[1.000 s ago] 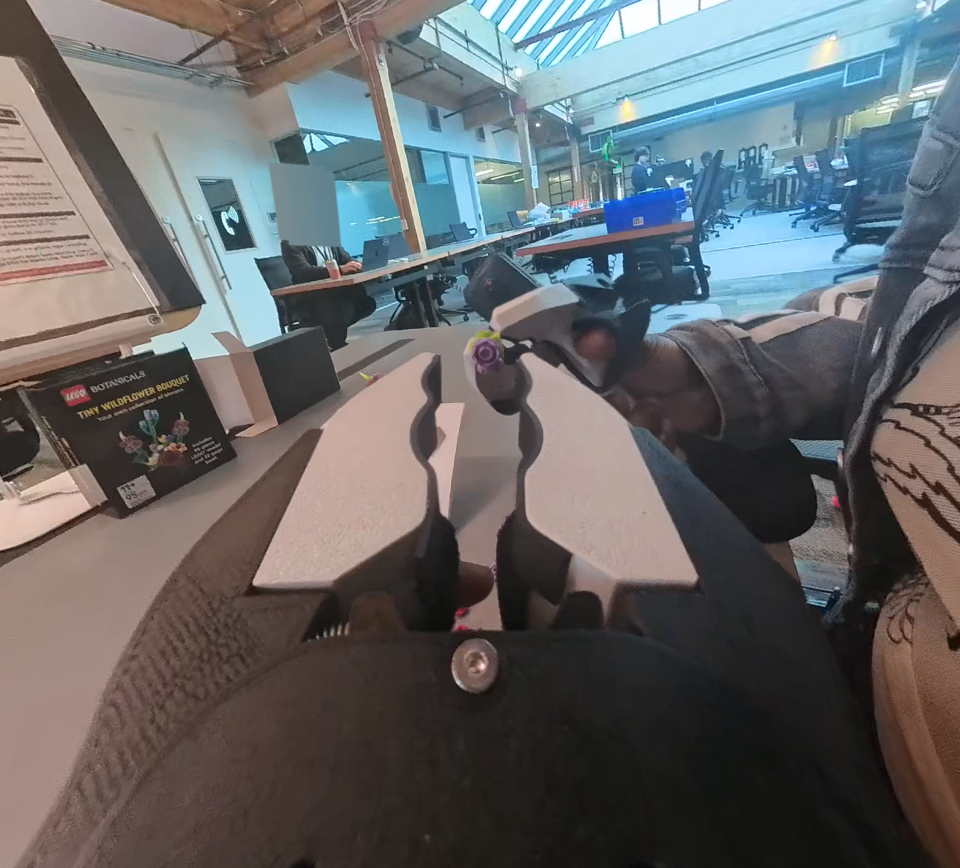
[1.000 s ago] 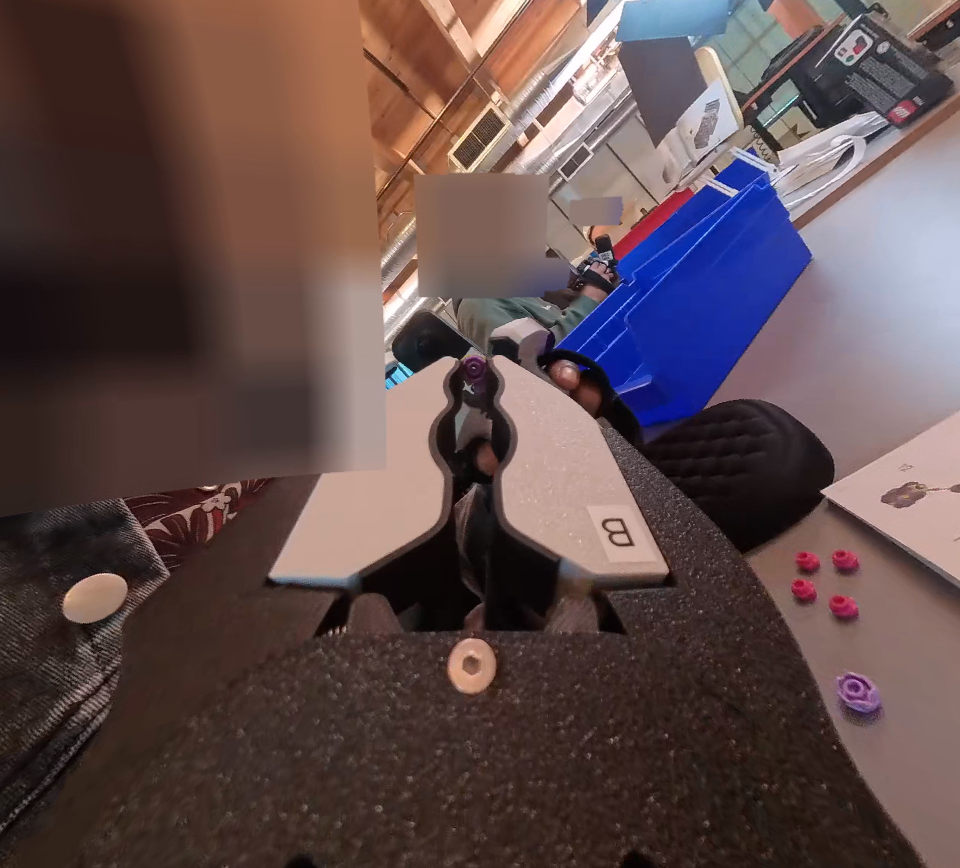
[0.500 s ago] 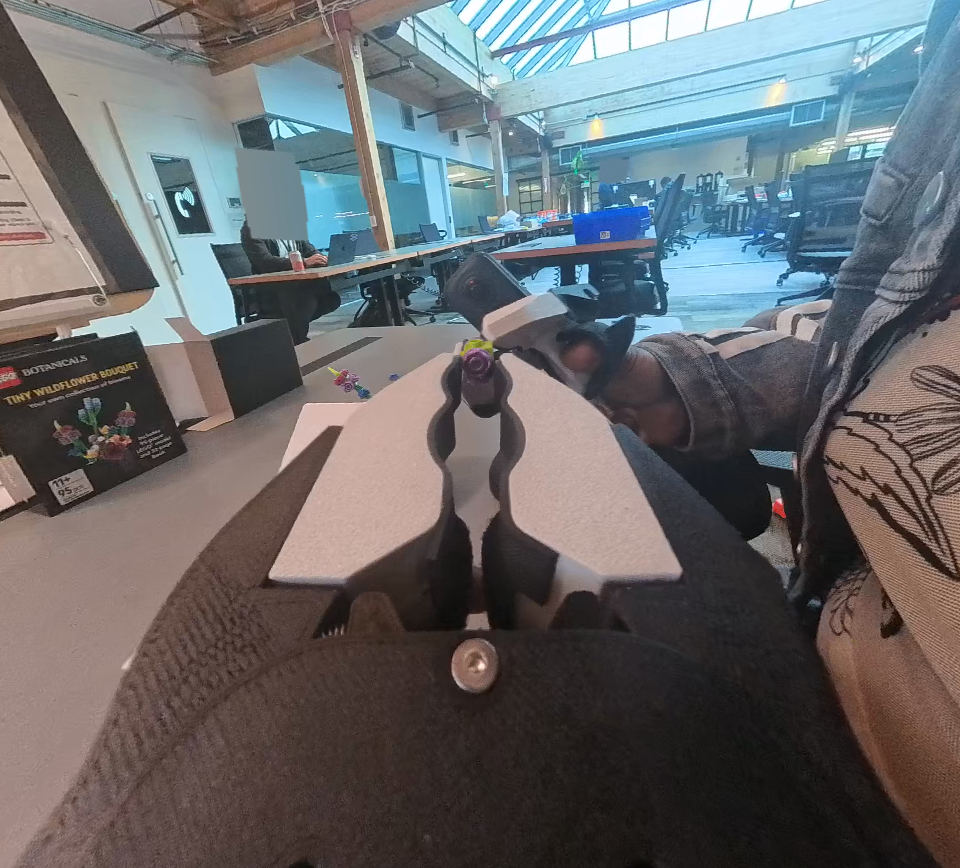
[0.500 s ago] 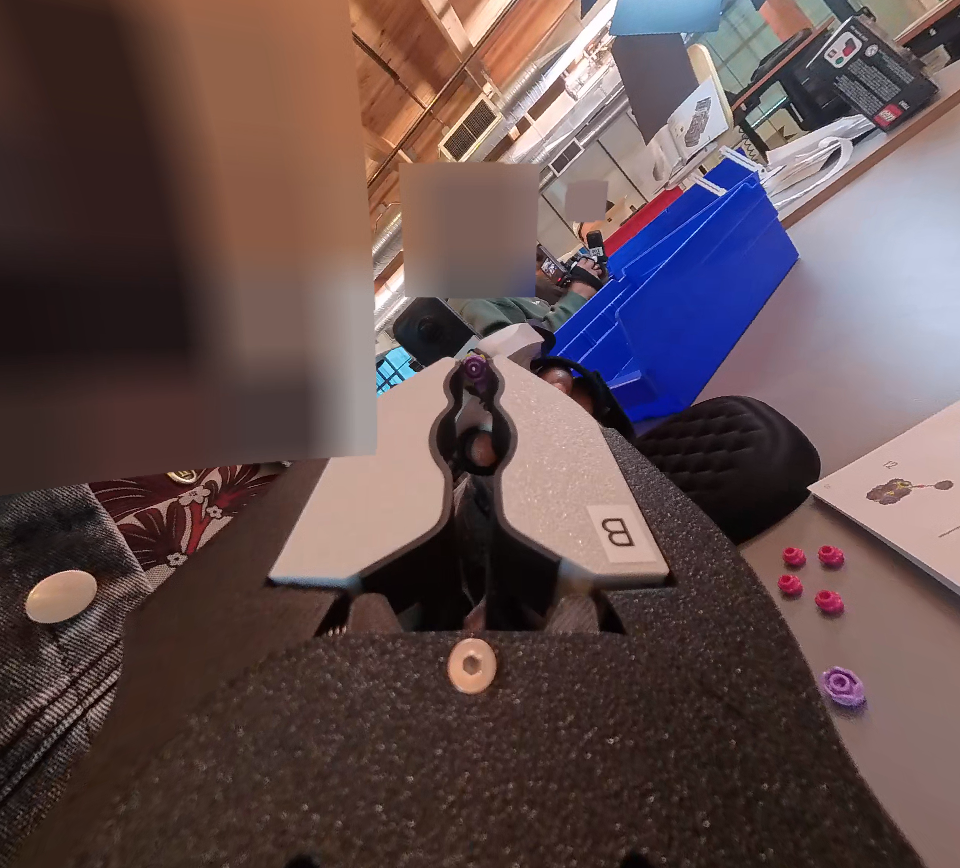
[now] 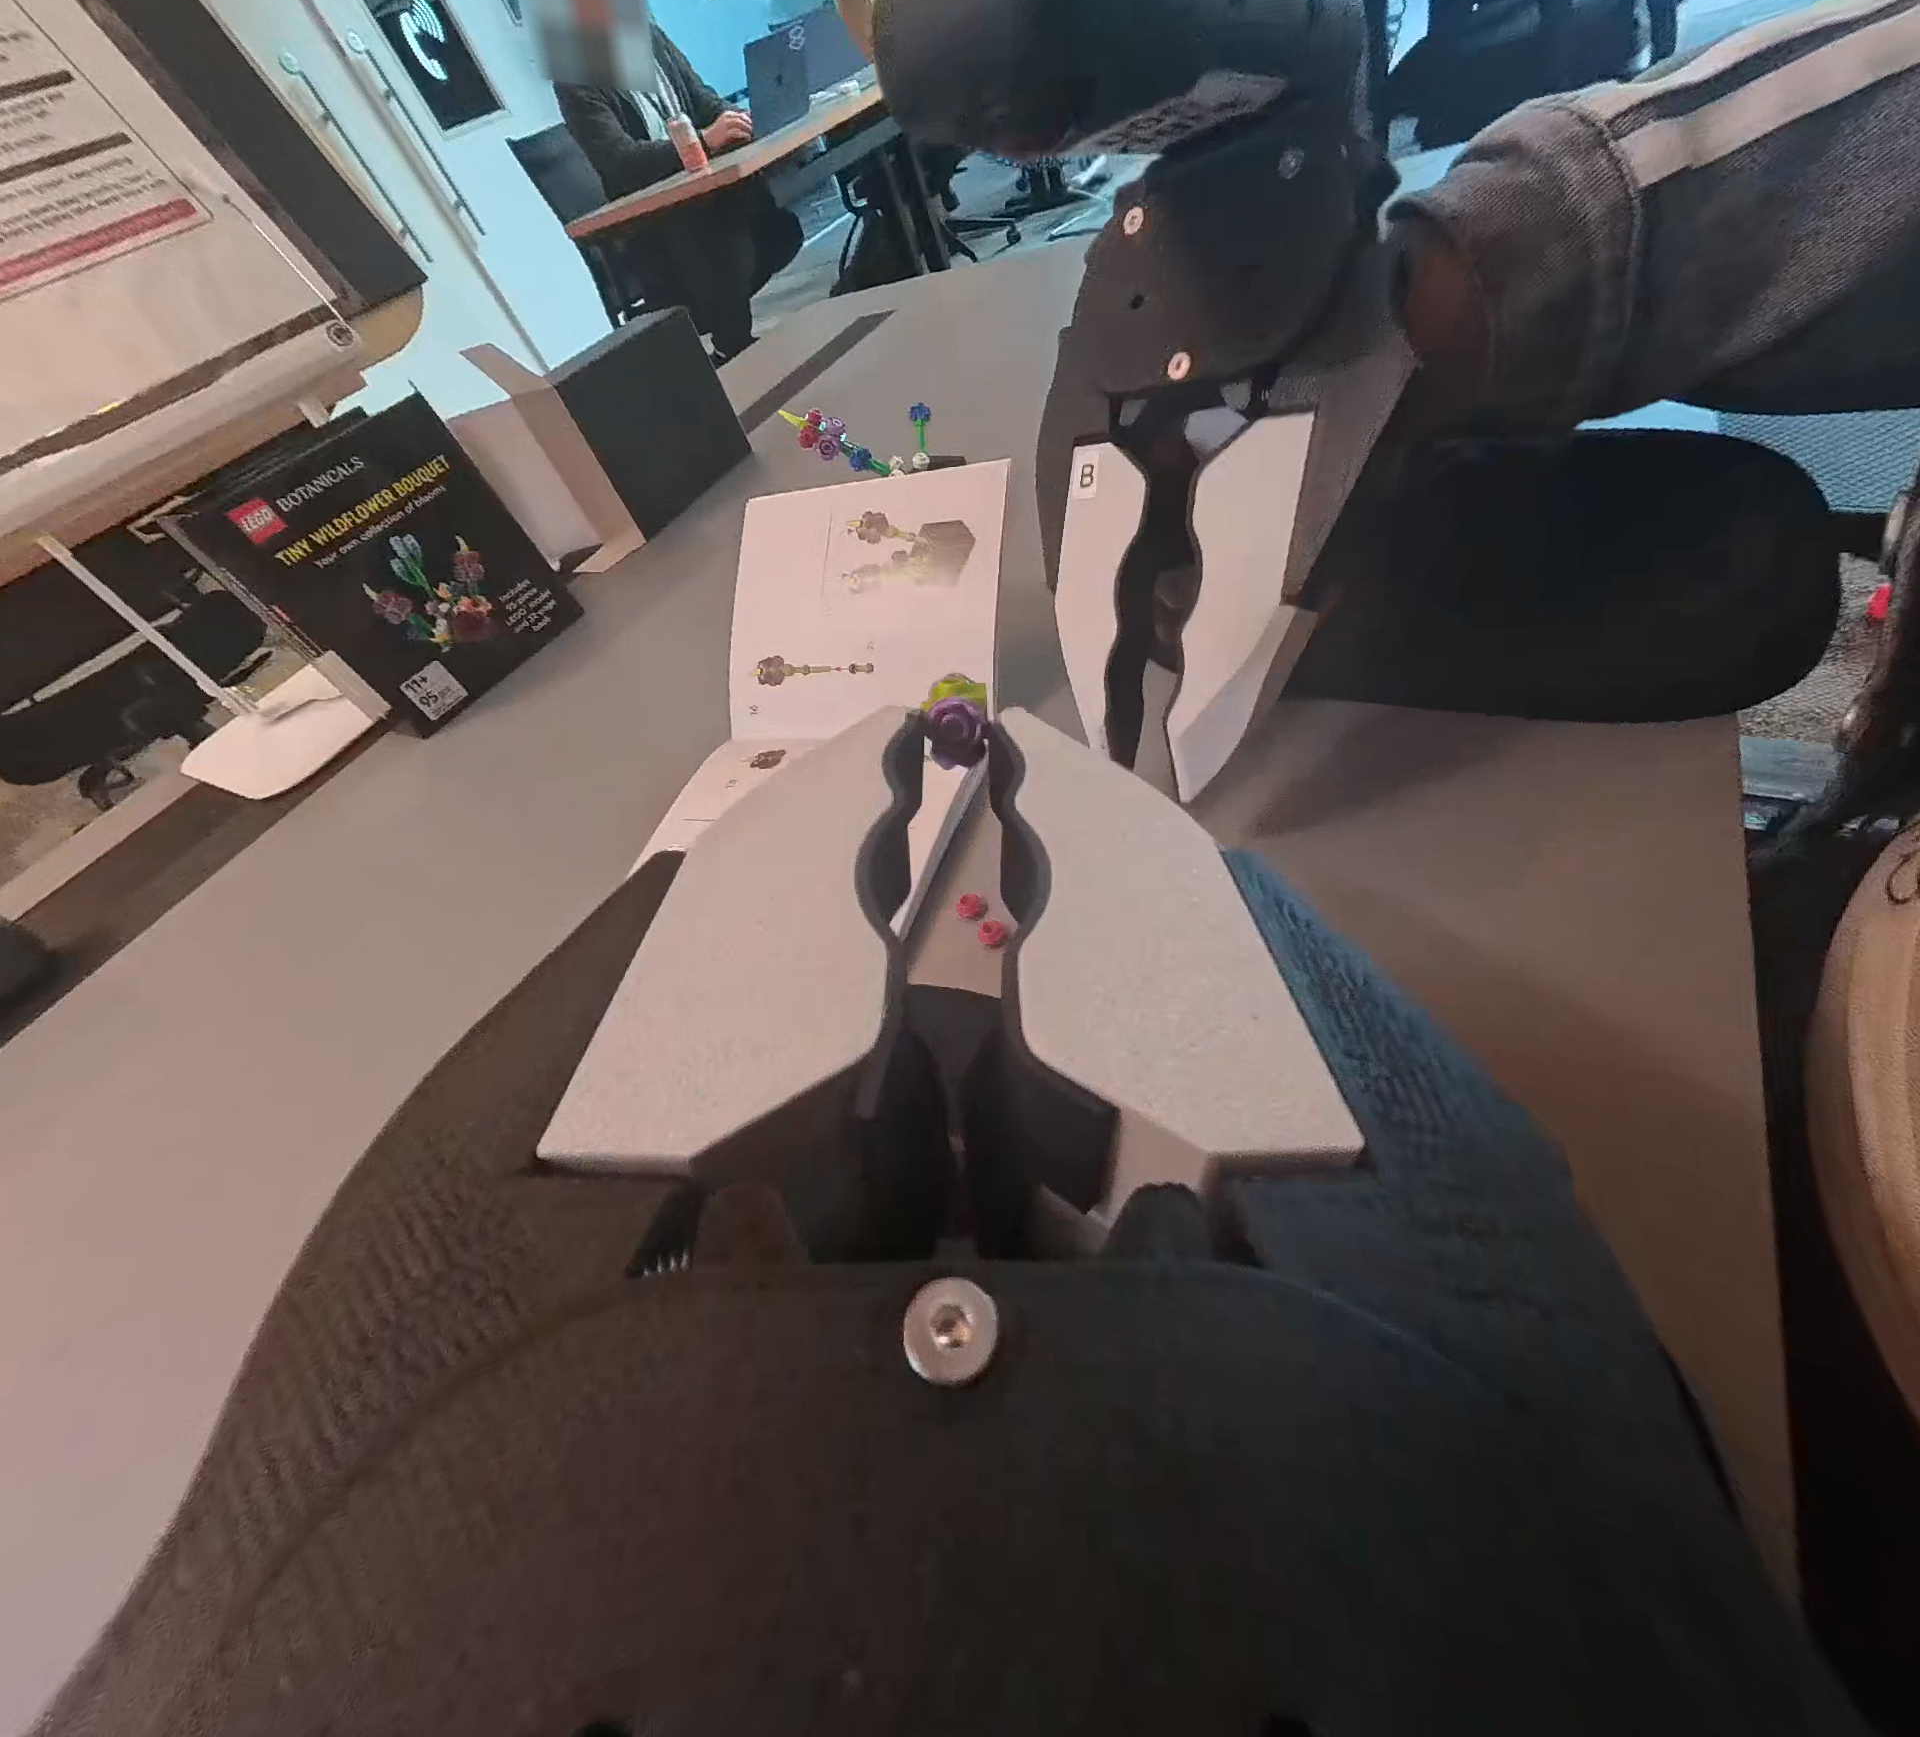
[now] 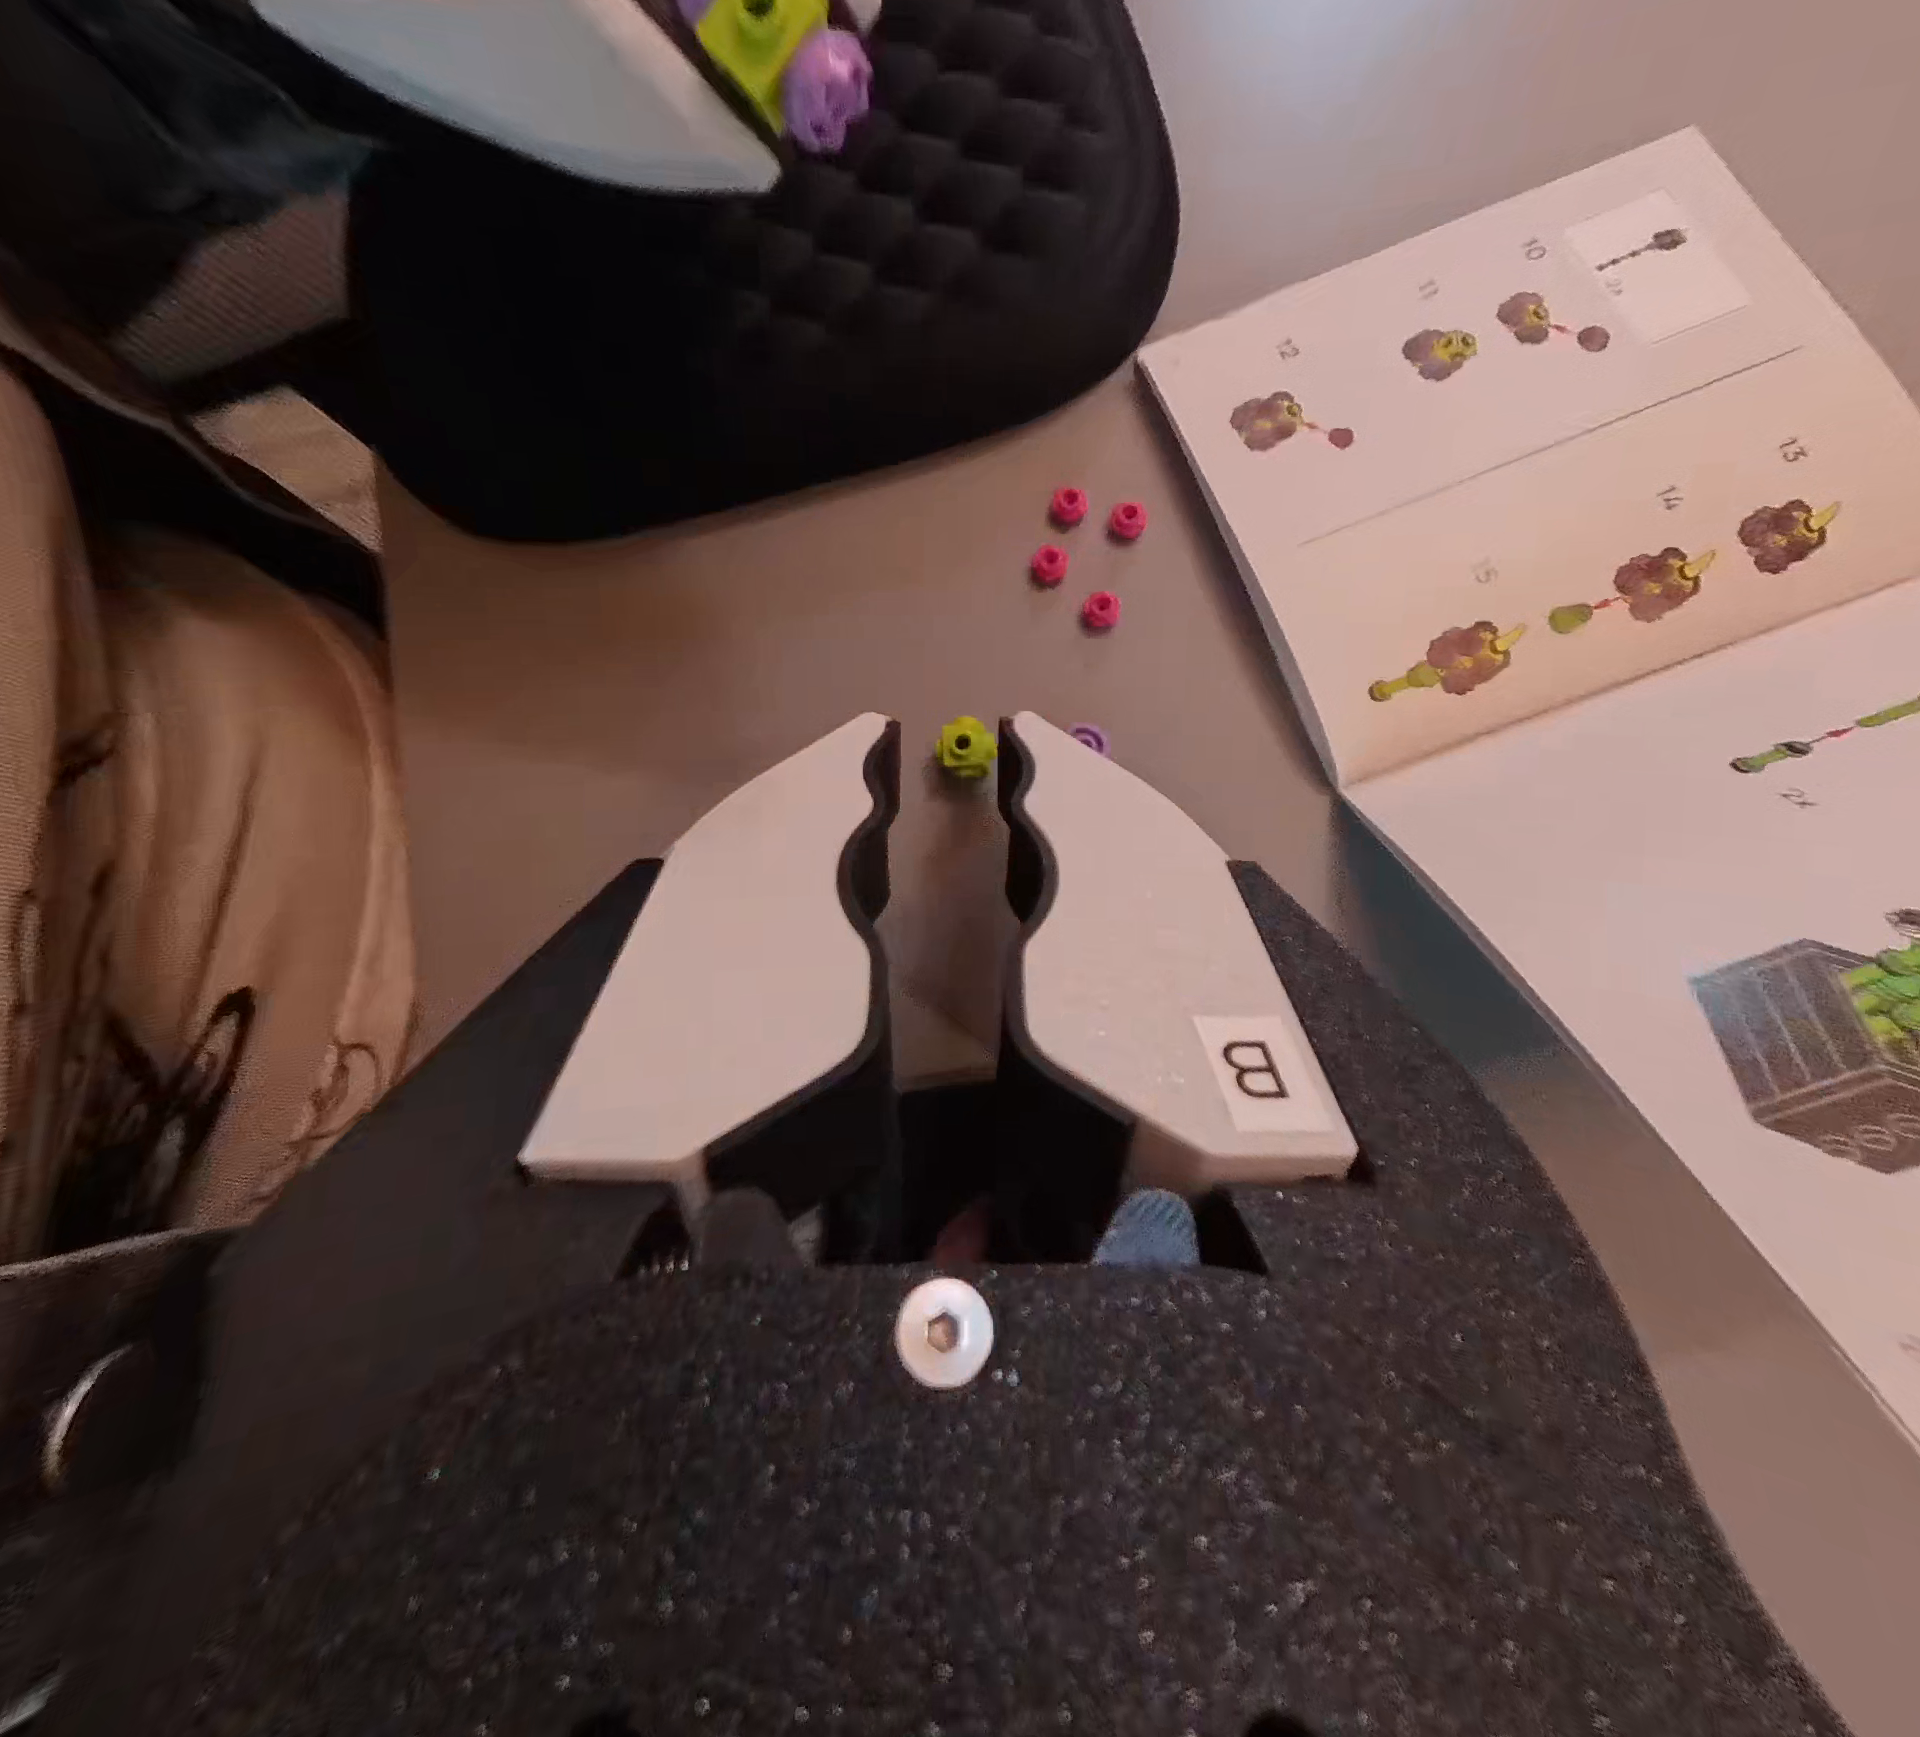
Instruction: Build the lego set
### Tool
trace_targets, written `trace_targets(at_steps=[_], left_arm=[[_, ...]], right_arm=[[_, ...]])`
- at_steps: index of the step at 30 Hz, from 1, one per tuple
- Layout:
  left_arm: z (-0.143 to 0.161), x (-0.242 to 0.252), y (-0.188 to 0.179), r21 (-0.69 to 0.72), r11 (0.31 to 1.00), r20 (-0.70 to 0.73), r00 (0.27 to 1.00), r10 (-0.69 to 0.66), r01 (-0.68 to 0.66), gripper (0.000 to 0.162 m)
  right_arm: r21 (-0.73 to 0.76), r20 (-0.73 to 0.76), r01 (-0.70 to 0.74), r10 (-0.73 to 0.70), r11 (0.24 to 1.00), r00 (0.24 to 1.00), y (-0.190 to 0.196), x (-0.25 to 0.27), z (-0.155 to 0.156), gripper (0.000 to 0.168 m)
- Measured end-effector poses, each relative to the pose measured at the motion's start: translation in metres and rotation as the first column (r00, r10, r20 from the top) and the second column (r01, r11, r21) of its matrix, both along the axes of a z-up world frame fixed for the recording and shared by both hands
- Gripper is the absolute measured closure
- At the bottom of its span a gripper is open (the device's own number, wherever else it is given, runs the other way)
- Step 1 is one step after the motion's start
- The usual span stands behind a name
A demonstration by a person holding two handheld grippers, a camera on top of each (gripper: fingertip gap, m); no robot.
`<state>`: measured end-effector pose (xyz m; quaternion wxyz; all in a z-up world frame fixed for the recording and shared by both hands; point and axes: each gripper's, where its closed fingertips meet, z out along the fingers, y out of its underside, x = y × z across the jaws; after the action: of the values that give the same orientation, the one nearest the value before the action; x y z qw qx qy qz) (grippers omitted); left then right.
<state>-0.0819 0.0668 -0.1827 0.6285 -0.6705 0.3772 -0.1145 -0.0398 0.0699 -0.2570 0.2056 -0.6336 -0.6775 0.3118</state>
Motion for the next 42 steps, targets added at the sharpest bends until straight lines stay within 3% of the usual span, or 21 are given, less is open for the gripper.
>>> trace_targets(at_steps=[1,4,7,23,25,27,29,31,42], left_arm=[[0.0,0.0,0.0,-0.003,1.0,0.007,1.0,-0.002,0.002,0.153],[0.001,-0.002,0.0,-0.003,1.0,0.039,0.999,-0.004,0.004,0.153],[0.002,-0.003,0.0,-0.003,1.0,0.051,0.999,-0.01,0.01,0.152],[-0.001,-0.002,0.001,-0.002,1.0,0.035,0.999,-0.005,0.005,0.151],[0.0,-0.001,0.001,0.001,1.0,0.034,0.999,-0.004,0.004,0.151],[0.002,-0.001,-0.001,0.006,1.0,0.053,0.998,-0.017,0.017,0.152],[0.008,0.0,-0.004,0.008,0.999,0.102,0.994,-0.047,0.046,0.151],[0.012,0.001,-0.006,0.014,0.997,0.148,0.986,-0.072,0.071,0.151],[-0.004,0.012,-0.005,-0.005,0.997,0.0,0.997,-0.072,0.072,0.151]], right_arm=[[0.017,0.002,0.0,0.0,1.0,1.0,0.002,0.0,0.0,0.151],[-0.005,-0.048,0.044,-0.044,0.999,0.998,0.014,0.002,0.007,0.154],[0.049,0.001,0.065,-0.065,0.997,0.998,0.028,0.005,0.0,0.155],[0.122,0.057,0.011,-0.018,0.992,0.998,0.022,-0.001,-0.013,0.159],[0.085,-0.016,0.021,-0.02,0.996,1.0,0.022,-0.006,-0.004,0.159],[0.006,-0.21,0.007,-0.006,1.0,0.978,0.013,-0.017,0.028,0.16],[-0.063,-0.429,-0.048,0.017,0.997,0.903,0.0,-0.026,0.067,0.16],[-0.057,-0.546,-0.09,0.044,0.994,0.837,-0.01,-0.03,0.091,0.16],[0.075,-0.466,-0.088,0.113,0.993,0.878,-0.018,-0.037,0.082,0.16]])
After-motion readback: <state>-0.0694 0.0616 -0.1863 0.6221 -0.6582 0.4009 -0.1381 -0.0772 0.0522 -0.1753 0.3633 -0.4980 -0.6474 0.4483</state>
